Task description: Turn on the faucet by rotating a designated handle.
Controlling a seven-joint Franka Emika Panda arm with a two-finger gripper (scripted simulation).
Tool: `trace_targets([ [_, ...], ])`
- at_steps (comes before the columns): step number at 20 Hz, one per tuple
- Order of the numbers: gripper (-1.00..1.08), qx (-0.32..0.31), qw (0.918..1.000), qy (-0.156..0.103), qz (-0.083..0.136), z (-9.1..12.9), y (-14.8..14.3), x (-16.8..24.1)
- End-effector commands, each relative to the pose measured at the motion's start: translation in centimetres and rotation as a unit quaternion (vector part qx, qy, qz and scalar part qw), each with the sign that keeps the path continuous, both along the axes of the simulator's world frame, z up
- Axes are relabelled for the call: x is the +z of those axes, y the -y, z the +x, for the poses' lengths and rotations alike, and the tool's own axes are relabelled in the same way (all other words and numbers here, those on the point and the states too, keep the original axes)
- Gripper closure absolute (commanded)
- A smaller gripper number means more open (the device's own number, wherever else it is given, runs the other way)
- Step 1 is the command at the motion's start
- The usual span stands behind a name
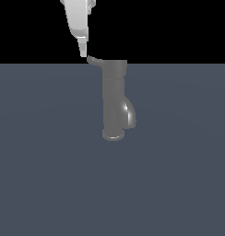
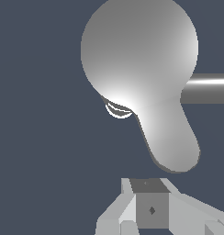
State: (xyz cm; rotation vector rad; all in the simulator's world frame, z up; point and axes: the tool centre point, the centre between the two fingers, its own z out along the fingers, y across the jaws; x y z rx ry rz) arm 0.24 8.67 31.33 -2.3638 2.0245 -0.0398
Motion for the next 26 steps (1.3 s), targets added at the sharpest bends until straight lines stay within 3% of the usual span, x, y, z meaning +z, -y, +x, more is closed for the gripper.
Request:
trace_targets([
  [1, 1.08, -0.004, 1.0000, -0.005, -0.001, -0.7, 0.9, -0.3],
  [18, 1.08, -0.008, 0.9998, -0.019, -0.002, -5.7, 4.7, -1.5],
  [19, 1.08, -0.008, 0.9998, -0.019, -0.002, -5.7, 4.7, -1.5],
  [20, 1.08, 0.017, 0.9999, -0.002, -0.002, -5.0, 1.7, -0.1],
  [26, 1.08, 0.006, 0.9999, -0.009, -0.002, -5.7, 5.9, -0.7],
])
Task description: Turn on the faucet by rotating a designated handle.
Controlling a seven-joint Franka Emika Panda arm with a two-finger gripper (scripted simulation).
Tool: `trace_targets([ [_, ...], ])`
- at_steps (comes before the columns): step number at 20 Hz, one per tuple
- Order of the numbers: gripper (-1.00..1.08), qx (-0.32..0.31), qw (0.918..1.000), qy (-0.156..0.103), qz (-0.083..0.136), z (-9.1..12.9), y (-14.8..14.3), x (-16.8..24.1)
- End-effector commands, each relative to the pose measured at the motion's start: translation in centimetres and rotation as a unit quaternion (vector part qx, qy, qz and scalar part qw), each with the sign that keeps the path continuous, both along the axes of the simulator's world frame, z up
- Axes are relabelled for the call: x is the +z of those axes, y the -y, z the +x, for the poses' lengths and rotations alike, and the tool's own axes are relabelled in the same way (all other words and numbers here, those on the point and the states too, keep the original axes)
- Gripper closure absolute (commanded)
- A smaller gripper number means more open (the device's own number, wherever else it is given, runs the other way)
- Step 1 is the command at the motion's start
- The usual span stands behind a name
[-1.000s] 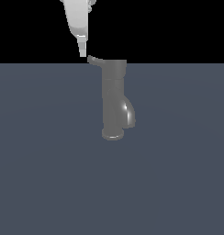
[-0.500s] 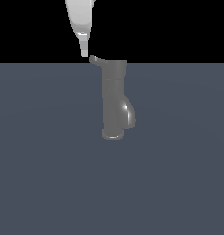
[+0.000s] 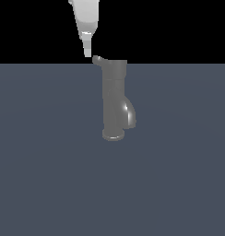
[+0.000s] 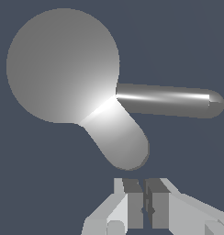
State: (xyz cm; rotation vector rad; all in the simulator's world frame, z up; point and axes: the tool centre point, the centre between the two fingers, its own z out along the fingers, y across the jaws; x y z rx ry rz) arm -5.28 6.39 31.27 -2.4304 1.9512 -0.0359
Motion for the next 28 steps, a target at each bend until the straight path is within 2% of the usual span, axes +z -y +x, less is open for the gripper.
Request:
trace_targets([
  [1, 1.08, -0.028, 0.9996, -0.008, -0.001, -0.3, 4.3, -0.7],
  [7, 1.08, -0.039, 0.9991, -0.016, -0.002, -1.0, 8.7, -1.4],
  [9, 1.08, -0.040, 0.9990, -0.017, -0.002, -1.1, 9.2, -1.4],
  [10, 1.08, 0.008, 1.0000, -0.005, -0.003, -0.9, 3.5, 0.0],
  [28, 1.08, -0.039, 0.9991, -0.016, -0.002, 3.0, 14.0, -1.4],
])
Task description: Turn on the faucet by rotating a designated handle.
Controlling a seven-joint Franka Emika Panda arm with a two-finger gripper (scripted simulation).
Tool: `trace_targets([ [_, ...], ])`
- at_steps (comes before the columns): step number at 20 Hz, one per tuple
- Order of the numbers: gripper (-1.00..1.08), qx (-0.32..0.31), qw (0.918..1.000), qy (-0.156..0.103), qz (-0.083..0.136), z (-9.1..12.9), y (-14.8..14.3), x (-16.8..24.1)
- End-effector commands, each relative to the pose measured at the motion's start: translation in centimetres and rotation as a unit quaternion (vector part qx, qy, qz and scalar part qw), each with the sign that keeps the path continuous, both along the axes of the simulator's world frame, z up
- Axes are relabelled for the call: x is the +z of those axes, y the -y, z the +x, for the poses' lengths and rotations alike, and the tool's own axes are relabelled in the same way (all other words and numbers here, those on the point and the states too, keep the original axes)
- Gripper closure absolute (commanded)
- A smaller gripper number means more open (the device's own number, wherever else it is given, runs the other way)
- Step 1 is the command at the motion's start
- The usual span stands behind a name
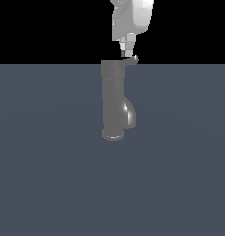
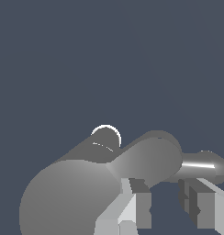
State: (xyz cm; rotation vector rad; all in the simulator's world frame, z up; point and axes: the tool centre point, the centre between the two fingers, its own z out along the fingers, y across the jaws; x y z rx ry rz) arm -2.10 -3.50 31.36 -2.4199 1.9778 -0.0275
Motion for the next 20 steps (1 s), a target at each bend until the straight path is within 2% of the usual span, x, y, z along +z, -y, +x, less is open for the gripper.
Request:
trace_targets([
  [1, 1.08, -0.030, 0.9995, -0.012, 0.000, -0.2, 4.1, -1.5],
  [2, 1.08, -0.002, 1.0000, 0.001, -0.001, 0.2, 0.4, 0.0],
  [20, 1.08, -0.024, 0.9997, -0.009, 0.000, 5.0, 3.8, -1.1],
])
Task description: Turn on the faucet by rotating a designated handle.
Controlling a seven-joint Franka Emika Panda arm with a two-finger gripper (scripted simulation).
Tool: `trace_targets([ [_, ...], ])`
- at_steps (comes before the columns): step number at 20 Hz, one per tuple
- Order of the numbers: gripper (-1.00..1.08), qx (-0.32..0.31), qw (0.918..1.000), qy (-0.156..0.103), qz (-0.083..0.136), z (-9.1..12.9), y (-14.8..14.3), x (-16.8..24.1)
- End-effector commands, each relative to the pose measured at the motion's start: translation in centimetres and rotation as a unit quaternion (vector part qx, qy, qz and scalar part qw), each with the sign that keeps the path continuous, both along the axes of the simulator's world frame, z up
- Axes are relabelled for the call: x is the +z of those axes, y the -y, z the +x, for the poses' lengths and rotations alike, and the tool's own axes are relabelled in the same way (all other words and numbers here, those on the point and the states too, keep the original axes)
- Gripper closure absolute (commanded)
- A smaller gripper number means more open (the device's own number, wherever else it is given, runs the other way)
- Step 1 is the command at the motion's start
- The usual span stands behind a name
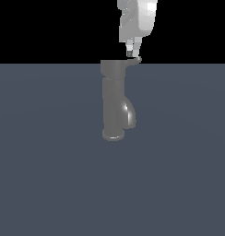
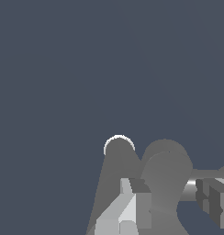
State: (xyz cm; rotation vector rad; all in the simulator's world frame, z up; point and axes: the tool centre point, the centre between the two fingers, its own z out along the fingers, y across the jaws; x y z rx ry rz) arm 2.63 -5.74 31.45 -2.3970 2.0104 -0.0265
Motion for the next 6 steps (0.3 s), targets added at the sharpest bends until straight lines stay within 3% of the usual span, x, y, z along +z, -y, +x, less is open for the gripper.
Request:
trace_targets([
  [1, 1.08, -0.013, 0.9999, -0.008, 0.000, 0.55, 1.79, -1.29],
  [6, 1.08, -0.017, 0.9998, -0.010, 0.001, 1.55, 2.53, -1.54],
])
